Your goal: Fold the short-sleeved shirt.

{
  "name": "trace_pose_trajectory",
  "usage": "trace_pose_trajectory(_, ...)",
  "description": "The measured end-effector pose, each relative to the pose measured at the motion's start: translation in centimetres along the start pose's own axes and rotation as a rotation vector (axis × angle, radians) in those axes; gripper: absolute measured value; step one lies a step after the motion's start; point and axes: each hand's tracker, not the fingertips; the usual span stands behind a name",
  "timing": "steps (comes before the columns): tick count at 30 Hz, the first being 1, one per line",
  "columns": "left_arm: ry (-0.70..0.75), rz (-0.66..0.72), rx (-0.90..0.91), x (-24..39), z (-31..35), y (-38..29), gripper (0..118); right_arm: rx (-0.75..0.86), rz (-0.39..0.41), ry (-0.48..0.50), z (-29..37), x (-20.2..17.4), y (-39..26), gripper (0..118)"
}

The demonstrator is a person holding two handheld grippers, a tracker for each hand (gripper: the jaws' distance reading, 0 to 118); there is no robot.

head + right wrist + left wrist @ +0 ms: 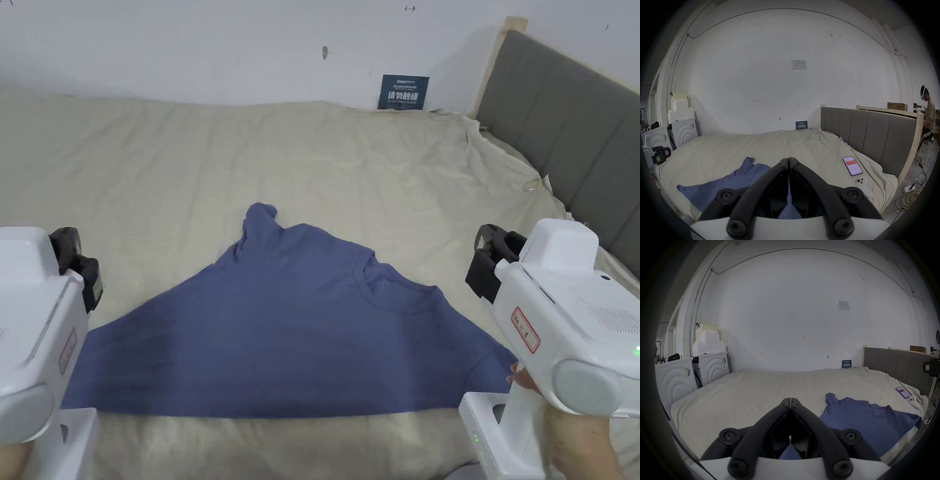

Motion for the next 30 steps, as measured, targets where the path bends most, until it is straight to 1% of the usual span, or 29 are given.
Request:
trace_pose_trajectory(3, -0.008, 0.007, -0.003, 0.1, 0.1, -0.2, 0, -0.009, 0.027, 0.004, -0.1, -0.6, -0.3, 0)
trace_pose_trajectory(15, -0.014, 0.012, -0.035, 0.9, -0.9, -0.9, 0, -0.047, 0.044, 0.046, -2.3, -1.8, 0.0, 0)
trace_pose_trajectory(18, -0.010, 0.016, -0.040, 1.2, -1.3, -1.0, 0, -0.069, 0.053, 0.071, -4.1, -2.2, 0.5, 0)
trace_pose_trajectory(21, -0.011, 0.017, -0.053, 1.4, -2.0, -1.1, 0, -0.116, 0.064, 0.109, -7.4, -2.6, 1.3, 0)
trace_pose_trajectory(22, -0.009, 0.018, -0.057, 1.4, -2.2, -1.2, 0, -0.168, 0.071, 0.118, -8.9, -2.9, 1.6, 0)
trace_pose_trajectory(23, -0.008, 0.020, -0.059, 1.3, -2.5, -1.2, 0, -0.184, 0.058, 0.127, -10.3, -3.6, 2.1, 0)
trace_pose_trajectory(24, -0.007, 0.021, -0.061, 1.3, -2.7, -1.3, 0, -0.216, 0.076, 0.153, -11.7, -3.9, 2.3, 0)
trace_pose_trajectory(26, 0.001, 0.024, -0.070, 1.1, -3.4, -1.4, 0, -0.272, 0.186, 0.169, -15.1, -5.2, 2.9, 0)
trace_pose_trajectory(28, 0.010, 0.026, -0.080, 0.9, -4.0, -1.5, 0, -0.385, 0.265, 0.199, -18.5, -6.6, 3.5, 0)
trace_pose_trajectory(29, 0.018, 0.030, -0.088, 0.8, -4.3, -1.6, 0, -0.422, 0.256, 0.220, -20.3, -7.1, 3.6, 4)
trace_pose_trajectory(30, 0.023, 0.034, -0.092, 0.6, -4.6, -1.7, 0, -0.428, 0.245, 0.221, -21.6, -7.4, 3.5, 16)
